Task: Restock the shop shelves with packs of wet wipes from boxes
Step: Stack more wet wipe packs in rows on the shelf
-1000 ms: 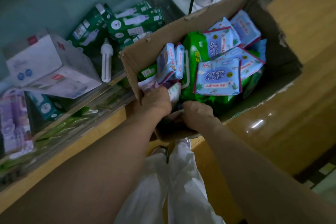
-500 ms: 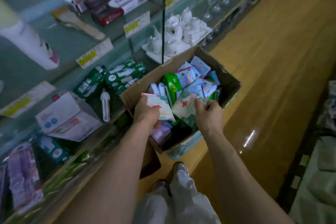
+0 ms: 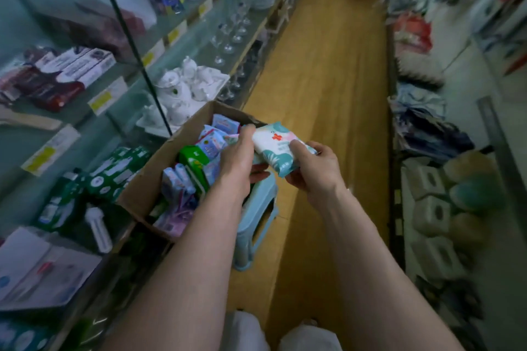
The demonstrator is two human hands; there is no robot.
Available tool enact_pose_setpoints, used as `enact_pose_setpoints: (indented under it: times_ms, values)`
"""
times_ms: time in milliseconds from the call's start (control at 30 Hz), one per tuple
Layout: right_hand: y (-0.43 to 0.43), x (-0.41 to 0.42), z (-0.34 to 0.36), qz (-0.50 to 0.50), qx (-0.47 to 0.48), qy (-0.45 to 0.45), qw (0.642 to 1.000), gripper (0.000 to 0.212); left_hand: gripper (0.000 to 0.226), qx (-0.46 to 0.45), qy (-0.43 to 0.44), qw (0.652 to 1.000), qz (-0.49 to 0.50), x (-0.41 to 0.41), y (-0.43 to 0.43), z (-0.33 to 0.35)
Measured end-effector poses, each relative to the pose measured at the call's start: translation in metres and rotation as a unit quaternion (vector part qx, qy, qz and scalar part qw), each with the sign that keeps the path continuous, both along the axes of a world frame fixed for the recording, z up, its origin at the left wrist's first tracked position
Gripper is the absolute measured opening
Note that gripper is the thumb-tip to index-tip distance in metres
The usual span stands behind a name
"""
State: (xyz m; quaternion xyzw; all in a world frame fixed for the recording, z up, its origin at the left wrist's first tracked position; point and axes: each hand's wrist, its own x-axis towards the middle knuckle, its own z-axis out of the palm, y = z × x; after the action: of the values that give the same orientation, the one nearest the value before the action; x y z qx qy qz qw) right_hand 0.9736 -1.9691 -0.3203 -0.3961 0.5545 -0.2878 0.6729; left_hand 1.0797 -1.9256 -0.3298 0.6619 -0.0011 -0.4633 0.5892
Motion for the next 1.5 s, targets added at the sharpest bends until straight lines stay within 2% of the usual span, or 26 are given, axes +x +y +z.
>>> enact_pose_setpoints:
  times_ms: [133, 200, 367, 600, 733, 833, 933, 1067, 1200, 1267, 1367, 1500]
  values:
    - [-0.010, -0.046, 0.017, -0.017, -0.012, -0.047, 0.999, 0.052, 0.010, -0.040, 0.012, 0.999, -0.029, -0.043, -0.026, 0.015]
    - [-0.013, -0.070, 0.025, -0.016, -0.004, -0.071, 0.997, 0.042, 0.007, -0.063, 0.020, 0.997, -0.038, -0.065, -0.038, 0.023]
    - [-0.024, -0.134, 0.048, -0.082, -0.021, -0.076, 0.994, 0.007, 0.007, -0.082, -0.012, 0.992, -0.091, -0.122, -0.066, 0.044]
    - [-0.052, -0.235, 0.069, -0.187, -0.082, -0.016, 0.979, 0.009, 0.007, -0.105, -0.061, 0.978, -0.167, -0.219, -0.104, 0.069]
    - [-0.067, -0.295, 0.081, -0.246, -0.098, -0.039, 0.964, 0.007, 0.010, -0.122, -0.049, 0.968, -0.212, -0.281, -0.131, 0.084]
    - [-0.076, -0.339, 0.088, -0.300, -0.115, -0.058, 0.945, 0.011, 0.013, -0.128, -0.055, 0.955, -0.262, -0.330, -0.155, 0.091]
    - [-0.081, -0.387, 0.097, -0.343, -0.135, -0.059, 0.928, 0.008, 0.005, -0.137, -0.062, 0.939, -0.309, -0.378, -0.177, 0.096]
    - [-0.087, -0.447, 0.108, -0.405, -0.160, -0.040, 0.899, 0.009, 0.011, -0.151, -0.059, 0.915, -0.369, -0.441, -0.203, 0.108]
    - [-0.096, -0.495, 0.115, -0.472, -0.148, -0.026, 0.869, 0.023, 0.008, -0.176, -0.060, 0.895, -0.407, -0.503, -0.224, 0.124]
    - [-0.103, -0.516, 0.122, -0.500, -0.136, -0.015, 0.855, 0.021, 0.008, -0.188, -0.051, 0.883, -0.428, -0.532, -0.236, 0.132]
    - [-0.117, -0.546, 0.132, -0.553, -0.156, 0.027, 0.818, 0.012, 0.014, -0.199, -0.032, 0.865, -0.460, -0.570, -0.256, 0.142]
    - [-0.131, -0.579, 0.139, -0.593, -0.191, 0.046, 0.781, 0.015, 0.016, -0.211, 0.006, 0.827, -0.520, -0.610, -0.279, 0.159]
